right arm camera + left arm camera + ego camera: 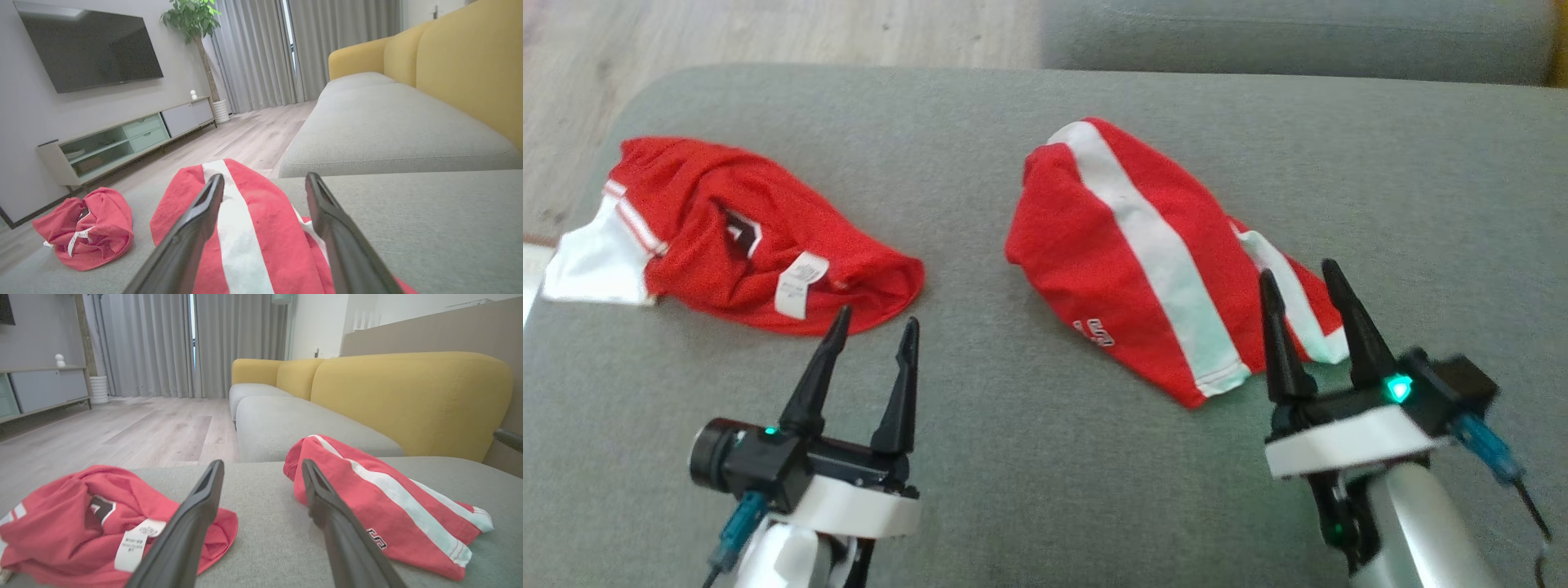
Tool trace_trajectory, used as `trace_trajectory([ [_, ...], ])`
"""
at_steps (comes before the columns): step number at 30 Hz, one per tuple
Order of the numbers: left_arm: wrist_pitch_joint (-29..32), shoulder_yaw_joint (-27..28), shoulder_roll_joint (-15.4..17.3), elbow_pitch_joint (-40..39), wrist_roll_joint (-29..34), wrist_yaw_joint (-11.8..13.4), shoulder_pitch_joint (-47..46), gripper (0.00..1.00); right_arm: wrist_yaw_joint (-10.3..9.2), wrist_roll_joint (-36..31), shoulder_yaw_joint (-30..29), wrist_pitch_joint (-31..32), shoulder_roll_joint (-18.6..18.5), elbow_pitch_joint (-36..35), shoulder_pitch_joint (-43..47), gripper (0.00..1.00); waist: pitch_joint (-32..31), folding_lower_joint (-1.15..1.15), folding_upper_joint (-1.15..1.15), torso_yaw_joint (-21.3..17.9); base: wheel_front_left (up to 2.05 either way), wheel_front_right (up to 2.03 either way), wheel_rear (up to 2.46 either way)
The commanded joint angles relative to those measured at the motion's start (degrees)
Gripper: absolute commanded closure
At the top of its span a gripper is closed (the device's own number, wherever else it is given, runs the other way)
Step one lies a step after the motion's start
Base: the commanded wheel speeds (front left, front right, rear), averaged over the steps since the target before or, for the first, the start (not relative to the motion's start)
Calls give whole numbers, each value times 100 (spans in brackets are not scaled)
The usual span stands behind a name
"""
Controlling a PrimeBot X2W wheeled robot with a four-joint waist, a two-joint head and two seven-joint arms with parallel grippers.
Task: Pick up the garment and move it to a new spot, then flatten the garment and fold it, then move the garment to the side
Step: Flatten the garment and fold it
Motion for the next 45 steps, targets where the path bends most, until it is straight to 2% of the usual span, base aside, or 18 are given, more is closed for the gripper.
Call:
trace_trajectory([
  [1, -28, 192, -37, -120, 37, -34, -232, 0, -4, -66, 185, -55, -19, 13, -396, 0, 94, 0, 0, 147, 0, 0, 0],
  [8, -28, 238, -246, 39, -27, -123, -265, 0, -4, -229, 367, 333, -19, 1358, -1055, 0, 220, 0, 0, 546, 0, 0, 0],
  [16, -28, 292, -320, 78, -50, -159, -269, 0, -4, -344, 507, 502, -19, 2337, -1446, 0, 324, 0, 0, 663, 0, 0, 0],
  [21, -28, 354, -348, 96, -66, -170, -278, 0, -4, -242, 717, 558, -19, 2889, -1720, 1, 410, 0, 0, 588, 0, 0, 0],
  [22, -28, 359, -351, 107, -62, -171, -286, 0, -4, -242, 720, 521, -19, 2977, -1777, 38, 423, 0, 0, 565, 0, 0, 0],
  [23, -28, 362, -353, 118, -54, -173, -296, 0, -4, -243, 696, 466, -19, 3052, -1836, 96, 433, 0, 0, 538, 0, 0, 0],
  [24, -28, 368, -355, 128, -48, -174, -310, 0, -4, -246, 667, 401, -19, 3115, -1895, 100, 437, 0, 0, 507, 0, 0, 0],
  [31, -28, 435, -367, 191, -54, -178, -332, 0, -4, -520, -35, -4, -19, 3120, -2245, 100, 281, 0, 0, 279, 0, 0, 0],
  [37, -28, 496, -379, 202, -62, -179, -250, 0, -4, -1067, -820, -58, -19, 2438, -2559, 100, 3, 0, 0, 120, 0, 0, 0],
  [42, -28, 499, -390, 119, -47, -179, -139, 0, -4, -1211, -901, -60, -19, 1697, -2703, 100, -254, 0, 0, 46, 0, 0, 0],
  [45, -28, 453, -395, 5, -27, -180, -73, 0, -4, -1069, -779, -61, -19, 1362, -2559, 100, -407, 0, 0, 7, 0, 0, 0],
])
